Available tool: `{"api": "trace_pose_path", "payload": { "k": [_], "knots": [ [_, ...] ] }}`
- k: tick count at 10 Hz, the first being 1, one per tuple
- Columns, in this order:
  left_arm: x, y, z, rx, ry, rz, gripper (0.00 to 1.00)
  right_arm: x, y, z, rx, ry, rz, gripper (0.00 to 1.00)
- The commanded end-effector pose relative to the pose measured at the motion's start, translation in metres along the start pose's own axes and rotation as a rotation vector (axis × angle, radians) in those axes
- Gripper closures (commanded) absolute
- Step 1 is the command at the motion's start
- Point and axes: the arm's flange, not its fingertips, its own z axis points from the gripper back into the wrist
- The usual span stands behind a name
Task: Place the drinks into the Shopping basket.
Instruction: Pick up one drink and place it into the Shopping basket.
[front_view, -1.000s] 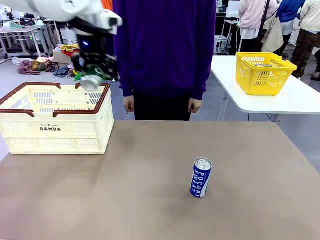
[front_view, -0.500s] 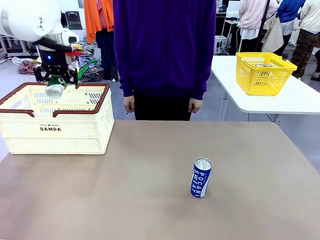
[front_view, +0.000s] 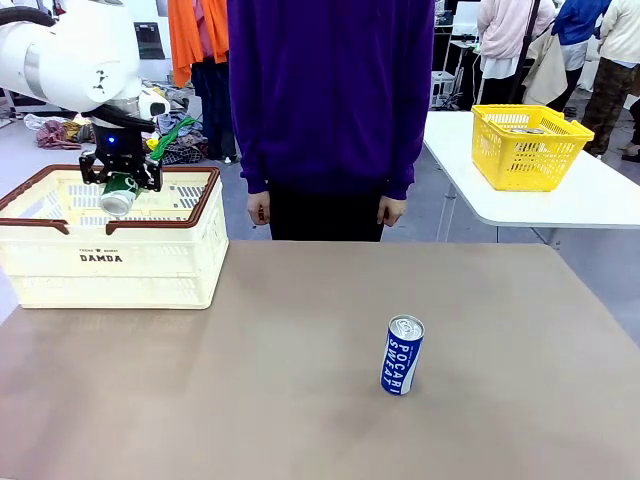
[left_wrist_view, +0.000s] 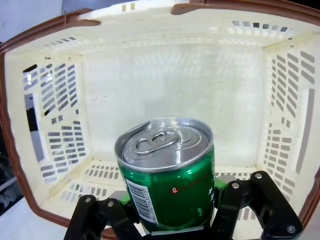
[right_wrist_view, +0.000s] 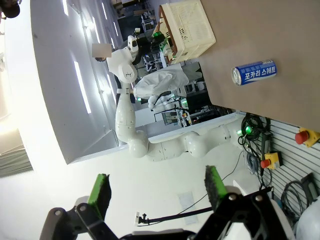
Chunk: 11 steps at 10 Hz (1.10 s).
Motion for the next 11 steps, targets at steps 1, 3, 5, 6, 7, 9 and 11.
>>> {"api": "trace_pose_path", "payload": {
  "k": [1, 3, 5, 6, 7, 9, 11],
  "knots": [
    [-0.002, 0.005, 0.010, -0.002, 0.000, 0.004, 1.00, -0.001, 0.003, 0.000, 0.002, -0.001, 0.007, 0.00],
    [0.000, 0.001, 0.002, 0.001, 0.001, 0.001, 1.00, -0.001, 0.003, 0.000, 0.002, -0.001, 0.007, 0.00],
    [0.010, -0.008, -0.010, -0.011, -0.024, -0.089, 1.00, -0.001, 0.003, 0.000, 0.002, -0.001, 0.007, 0.00],
    [0.013, -0.009, -0.019, -0.018, -0.033, -0.085, 1.00, -0.001, 0.003, 0.000, 0.002, -0.001, 0.007, 0.00],
    [0.012, -0.008, -0.030, -0.056, -0.036, -0.097, 1.00, -0.001, 0.003, 0.000, 0.002, -0.001, 0.007, 0.00],
    [0.011, -0.005, -0.048, -0.093, -0.005, -0.076, 1.00, -0.001, 0.003, 0.000, 0.002, -0.001, 0.007, 0.00],
    [0.014, -0.005, -0.063, -0.109, 0.034, -0.058, 1.00, -0.001, 0.003, 0.000, 0.002, -0.001, 0.007, 0.00]
  ]
}}
